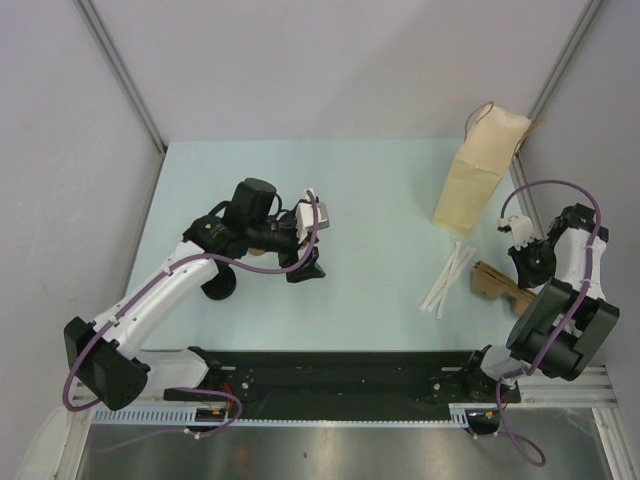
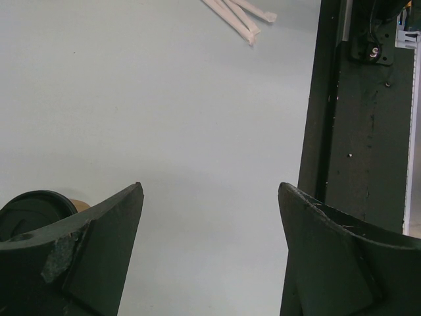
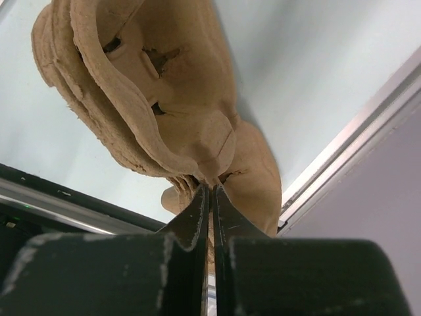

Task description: Pack the takeout coffee

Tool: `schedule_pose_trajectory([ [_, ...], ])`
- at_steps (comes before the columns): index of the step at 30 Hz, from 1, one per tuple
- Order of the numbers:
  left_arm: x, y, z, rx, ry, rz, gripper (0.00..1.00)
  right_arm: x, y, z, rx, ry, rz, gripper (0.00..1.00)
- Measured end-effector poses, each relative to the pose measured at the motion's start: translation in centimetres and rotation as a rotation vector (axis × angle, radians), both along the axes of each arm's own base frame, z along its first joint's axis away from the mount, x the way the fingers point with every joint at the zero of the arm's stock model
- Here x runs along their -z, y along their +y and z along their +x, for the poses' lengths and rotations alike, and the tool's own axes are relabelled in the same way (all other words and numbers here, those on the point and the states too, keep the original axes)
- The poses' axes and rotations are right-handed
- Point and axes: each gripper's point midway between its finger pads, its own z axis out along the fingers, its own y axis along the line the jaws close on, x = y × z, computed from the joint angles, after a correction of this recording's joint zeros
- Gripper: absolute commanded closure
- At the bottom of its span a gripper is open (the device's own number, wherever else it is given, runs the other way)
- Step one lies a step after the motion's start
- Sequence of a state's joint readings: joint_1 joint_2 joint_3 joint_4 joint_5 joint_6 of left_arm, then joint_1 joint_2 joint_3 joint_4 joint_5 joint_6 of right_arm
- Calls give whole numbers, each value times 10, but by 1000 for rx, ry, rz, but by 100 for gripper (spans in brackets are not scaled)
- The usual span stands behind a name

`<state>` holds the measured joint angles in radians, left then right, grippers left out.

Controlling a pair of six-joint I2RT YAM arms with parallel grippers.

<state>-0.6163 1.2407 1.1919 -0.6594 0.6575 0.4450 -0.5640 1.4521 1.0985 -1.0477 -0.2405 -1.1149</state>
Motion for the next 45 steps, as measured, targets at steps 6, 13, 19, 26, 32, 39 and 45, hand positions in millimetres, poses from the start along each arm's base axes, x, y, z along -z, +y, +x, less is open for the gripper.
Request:
schedule_pose_trajectory([
  [6, 0, 0, 0, 0, 0, 0, 11, -19, -1, -3, 2, -90, -72, 100],
  [13, 0, 0, 0, 0, 0, 0, 11, -43, -3, 1, -1, -191, -139, 100],
  [19, 0, 0, 0, -1, 0, -1, 12, -41, -4, 7, -20, -245, -206, 100],
  [26, -1, -8, 0, -2, -44, -38, 13, -26, 5, 6, -45, -232, -206, 100],
  [32, -1, -65, -34, 171, -208, -96, 7, -22, 10, 7, -45, -230, -172, 100],
  [39, 24, -147, -25, 345, -527, -209, 0, -23, 14, 8, -63, -243, -149, 100],
  [45, 72, -216, -2, 438, -634, -245, 0, -22, 11, 0, -63, -243, -124, 100],
])
